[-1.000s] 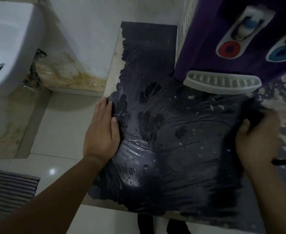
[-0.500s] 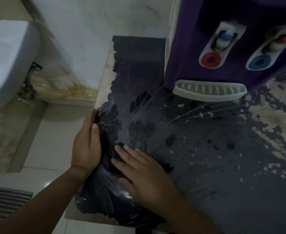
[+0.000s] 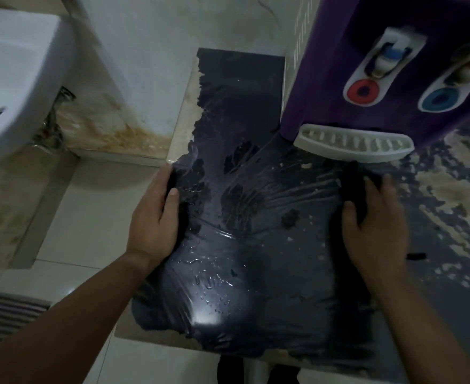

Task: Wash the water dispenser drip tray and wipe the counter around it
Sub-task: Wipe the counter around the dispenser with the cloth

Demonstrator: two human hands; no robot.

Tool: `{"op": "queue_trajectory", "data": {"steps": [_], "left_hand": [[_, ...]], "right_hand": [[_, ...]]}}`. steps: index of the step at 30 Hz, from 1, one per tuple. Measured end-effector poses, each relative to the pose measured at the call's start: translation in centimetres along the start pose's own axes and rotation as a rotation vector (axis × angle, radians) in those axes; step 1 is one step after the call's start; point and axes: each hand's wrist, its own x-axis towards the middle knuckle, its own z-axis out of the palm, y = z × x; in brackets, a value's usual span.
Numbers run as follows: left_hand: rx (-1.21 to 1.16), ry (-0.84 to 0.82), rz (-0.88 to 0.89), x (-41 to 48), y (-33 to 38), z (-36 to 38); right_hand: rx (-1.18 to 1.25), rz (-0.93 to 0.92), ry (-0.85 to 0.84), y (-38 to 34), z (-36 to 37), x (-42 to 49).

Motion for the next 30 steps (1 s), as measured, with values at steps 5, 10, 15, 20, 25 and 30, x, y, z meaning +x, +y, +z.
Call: {"op": "queue_trajectory", "data": {"steps": [5, 10, 15, 20, 25, 30], "left_hand": [[-0.066, -0.145, -0.095, 0.4, 0.4, -0.8], [-0.091, -0.190, -0.126, 1.1, 0.3, -1.3], [-0.074, -0.180, -0.113, 0.7, 0.6, -0.8], [0.377, -0.107, 0.050, -0.3, 0.2, 0.3], [0.652, -0.049, 0.111, -0.6, 0.2, 1.3], [0.701, -0.048, 0.110, -0.6, 0.2, 1.4]], "right_hand": [[-0.003, -0.268, -0.123, -11.8, 4.0, -5.5], [0.015, -0.635, -0.330, -17.8, 5.3, -14.3], [0.042, -0.909, -0.388, -12.1, 4.3, -12.3], [0.002, -0.668, -0.228, -2.1, 1.2, -6.6], [-0.052, -0.144, -0.048, 6.2, -2.2, -0.3], [-0.007, 0.031, 0.067, 4.0, -0.8, 2.5]]}}
